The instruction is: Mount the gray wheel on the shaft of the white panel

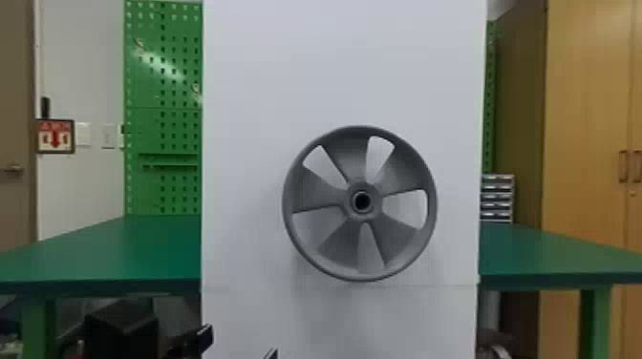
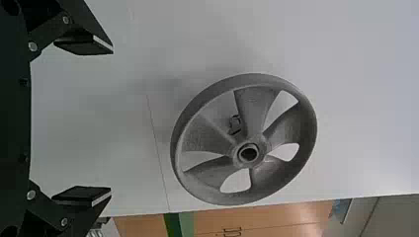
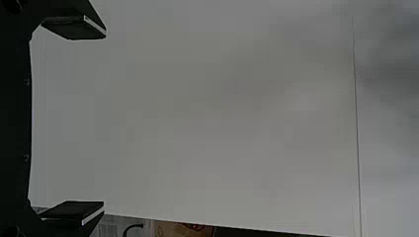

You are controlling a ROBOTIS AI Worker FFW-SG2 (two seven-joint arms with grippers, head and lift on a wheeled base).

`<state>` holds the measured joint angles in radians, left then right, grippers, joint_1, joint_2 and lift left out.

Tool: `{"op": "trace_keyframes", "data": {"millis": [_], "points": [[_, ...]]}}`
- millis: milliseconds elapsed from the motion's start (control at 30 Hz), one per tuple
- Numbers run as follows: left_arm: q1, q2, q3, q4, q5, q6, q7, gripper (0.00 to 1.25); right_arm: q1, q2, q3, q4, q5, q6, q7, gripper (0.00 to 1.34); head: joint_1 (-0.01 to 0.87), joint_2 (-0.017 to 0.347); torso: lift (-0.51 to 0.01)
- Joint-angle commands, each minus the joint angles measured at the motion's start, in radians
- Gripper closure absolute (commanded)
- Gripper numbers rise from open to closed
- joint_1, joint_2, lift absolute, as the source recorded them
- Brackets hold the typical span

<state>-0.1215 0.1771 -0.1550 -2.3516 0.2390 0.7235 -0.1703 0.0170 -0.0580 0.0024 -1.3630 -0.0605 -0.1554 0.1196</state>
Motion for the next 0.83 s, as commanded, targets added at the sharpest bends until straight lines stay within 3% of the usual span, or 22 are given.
{"op": "trace_keyframes", "data": {"millis": [0, 300, 600, 800], "points": [[0.003, -0.002, 0.000, 0.000, -0.004, -0.006, 0.000, 0.26, 0.000, 0.004, -0.004, 0.004, 0.001, -0.010, 0.000, 0.08, 0.038, -0.013, -0.500], [0.006, -0.005, 0.002, 0.000, -0.007, -0.010, 0.000, 0.26, 0.003, -0.006, 0.008, 0.004, 0.022, -0.038, 0.000, 0.08, 0.038, -0.013, -0.500], [0.013, -0.008, 0.008, 0.000, -0.007, -0.013, 0.000, 0.26, 0.011, 0.009, -0.007, -0.004, 0.008, -0.052, 0.000, 0.08, 0.038, -0.013, -0.500], [0.013, -0.008, 0.006, 0.000, -0.007, -0.013, 0.000, 0.26, 0.003, -0.006, 0.011, -0.004, -0.001, -0.052, 0.000, 0.08, 0.038, -0.013, -0.500]]}}
